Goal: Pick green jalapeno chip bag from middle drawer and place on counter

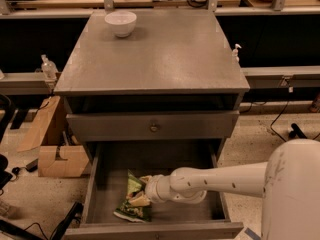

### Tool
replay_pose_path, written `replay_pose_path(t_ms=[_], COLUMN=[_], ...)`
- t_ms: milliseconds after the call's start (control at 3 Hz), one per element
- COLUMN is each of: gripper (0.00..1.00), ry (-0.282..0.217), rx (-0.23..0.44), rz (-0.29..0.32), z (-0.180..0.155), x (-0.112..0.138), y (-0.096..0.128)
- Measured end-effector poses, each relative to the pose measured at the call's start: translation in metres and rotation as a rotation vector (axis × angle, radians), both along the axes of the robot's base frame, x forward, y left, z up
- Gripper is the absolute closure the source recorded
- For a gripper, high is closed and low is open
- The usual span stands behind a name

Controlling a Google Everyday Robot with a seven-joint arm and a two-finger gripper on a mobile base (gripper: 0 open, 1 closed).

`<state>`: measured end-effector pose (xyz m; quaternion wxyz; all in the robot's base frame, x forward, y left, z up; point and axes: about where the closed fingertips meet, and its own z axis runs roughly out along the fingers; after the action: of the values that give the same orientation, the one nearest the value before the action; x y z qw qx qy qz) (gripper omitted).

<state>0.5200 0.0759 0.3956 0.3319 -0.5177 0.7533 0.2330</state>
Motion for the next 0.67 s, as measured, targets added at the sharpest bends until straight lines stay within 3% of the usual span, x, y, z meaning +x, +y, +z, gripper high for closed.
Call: replay_pose_path(t_ms=[333, 667], gripper=[0.63, 0.87], ry=[0.003, -0.031], rx=[0.002, 0.025], rz=[0.004, 0.002], z=[-0.009, 0.011], x=[-0.001, 0.001], y=[0.008, 0.010])
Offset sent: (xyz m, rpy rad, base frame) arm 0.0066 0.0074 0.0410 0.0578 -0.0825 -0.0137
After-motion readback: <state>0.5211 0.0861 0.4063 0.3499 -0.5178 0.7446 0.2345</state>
